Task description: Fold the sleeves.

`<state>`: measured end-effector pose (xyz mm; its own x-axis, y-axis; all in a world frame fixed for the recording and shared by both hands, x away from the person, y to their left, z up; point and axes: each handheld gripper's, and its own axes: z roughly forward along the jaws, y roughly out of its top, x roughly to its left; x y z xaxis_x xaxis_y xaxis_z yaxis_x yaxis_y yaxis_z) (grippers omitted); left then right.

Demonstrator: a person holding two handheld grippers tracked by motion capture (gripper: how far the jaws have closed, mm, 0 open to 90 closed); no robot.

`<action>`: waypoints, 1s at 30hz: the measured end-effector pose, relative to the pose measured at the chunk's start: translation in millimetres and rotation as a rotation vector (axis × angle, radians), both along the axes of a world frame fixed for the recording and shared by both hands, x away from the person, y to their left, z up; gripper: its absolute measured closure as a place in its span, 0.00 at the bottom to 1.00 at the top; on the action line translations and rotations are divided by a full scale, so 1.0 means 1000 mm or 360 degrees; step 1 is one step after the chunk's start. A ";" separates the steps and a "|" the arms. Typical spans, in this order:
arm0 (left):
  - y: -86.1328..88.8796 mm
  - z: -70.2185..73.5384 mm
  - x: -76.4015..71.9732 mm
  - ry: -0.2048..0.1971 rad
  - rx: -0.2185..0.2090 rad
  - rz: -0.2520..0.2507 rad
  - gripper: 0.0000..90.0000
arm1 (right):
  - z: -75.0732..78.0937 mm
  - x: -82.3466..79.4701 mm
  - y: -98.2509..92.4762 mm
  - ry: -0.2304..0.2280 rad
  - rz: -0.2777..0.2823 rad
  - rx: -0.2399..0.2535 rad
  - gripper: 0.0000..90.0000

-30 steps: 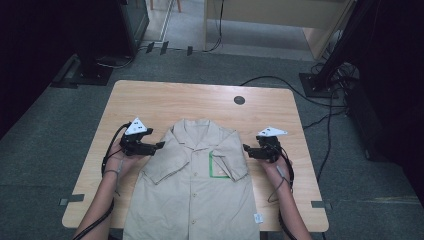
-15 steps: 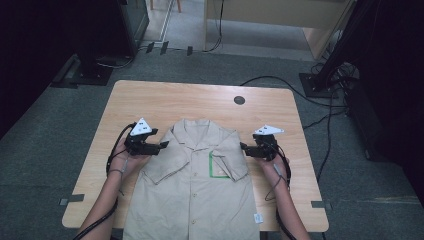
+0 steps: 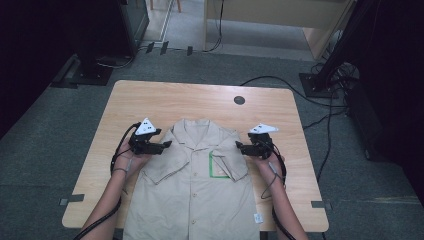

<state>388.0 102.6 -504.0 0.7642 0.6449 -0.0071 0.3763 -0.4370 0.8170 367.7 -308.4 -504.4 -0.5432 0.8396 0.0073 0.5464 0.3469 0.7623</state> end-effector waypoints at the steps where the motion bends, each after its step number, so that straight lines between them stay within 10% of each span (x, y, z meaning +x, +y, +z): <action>1: -0.001 0.000 0.000 -0.0004 0.0003 0.0000 0.36 | -0.001 0.001 0.001 0.0002 0.0000 0.0000 0.38; 11: -0.008 -0.001 0.002 -0.0012 0.0038 0.0013 0.48 | -0.003 0.005 0.006 -0.0003 0.0004 0.0032 0.44; 20: -0.014 -0.002 0.002 0.0016 0.0093 0.0038 0.81 | -0.005 0.013 0.012 0.0026 -0.0012 0.0080 0.48; 30: -0.002 -0.001 0.001 0.0049 0.0065 0.0112 0.92 | -0.013 0.019 0.020 0.0074 -0.0054 0.0001 0.80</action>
<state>389.5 100.5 -505.2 0.7170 0.6970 -0.0026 0.4319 -0.4413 0.7866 386.4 -288.1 -516.9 -0.5134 0.8575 0.0326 0.5927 0.3269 0.7361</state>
